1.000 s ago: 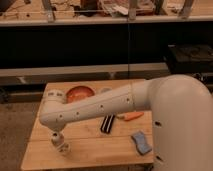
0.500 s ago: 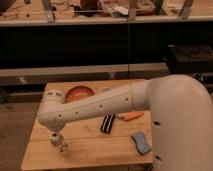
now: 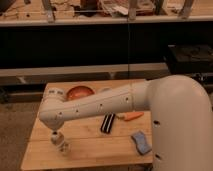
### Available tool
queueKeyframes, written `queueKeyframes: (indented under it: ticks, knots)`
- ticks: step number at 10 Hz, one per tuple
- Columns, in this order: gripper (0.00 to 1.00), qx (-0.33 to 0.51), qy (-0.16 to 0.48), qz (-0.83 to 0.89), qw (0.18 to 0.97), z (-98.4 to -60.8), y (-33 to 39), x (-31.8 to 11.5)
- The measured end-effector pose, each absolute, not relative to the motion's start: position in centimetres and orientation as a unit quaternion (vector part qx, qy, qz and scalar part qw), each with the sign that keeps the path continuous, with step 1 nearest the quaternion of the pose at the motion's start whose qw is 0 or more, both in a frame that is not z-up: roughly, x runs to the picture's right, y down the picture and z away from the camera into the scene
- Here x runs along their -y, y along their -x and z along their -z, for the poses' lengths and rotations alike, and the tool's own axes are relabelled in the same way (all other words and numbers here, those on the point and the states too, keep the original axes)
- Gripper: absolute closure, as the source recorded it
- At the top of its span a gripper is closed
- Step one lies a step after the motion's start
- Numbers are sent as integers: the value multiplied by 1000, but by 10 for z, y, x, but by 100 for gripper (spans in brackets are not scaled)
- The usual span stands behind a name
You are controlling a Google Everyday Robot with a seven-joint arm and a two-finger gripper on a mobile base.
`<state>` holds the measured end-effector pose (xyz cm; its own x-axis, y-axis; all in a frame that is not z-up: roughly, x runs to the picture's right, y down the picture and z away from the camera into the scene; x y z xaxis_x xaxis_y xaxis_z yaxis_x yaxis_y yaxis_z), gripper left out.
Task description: Knock the bottle over
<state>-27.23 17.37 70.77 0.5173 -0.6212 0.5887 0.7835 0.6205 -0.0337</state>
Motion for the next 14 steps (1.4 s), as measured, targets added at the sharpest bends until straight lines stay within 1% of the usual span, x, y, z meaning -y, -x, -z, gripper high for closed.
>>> queueKeyframes:
  ticks: [4,8,14]
  knots:
    - [100,301,164,420,840,-709,291,-187]
    - [100,324,183,457,808,-700,322,-200]
    - [100,318,207,498,780,-692,334,-214]
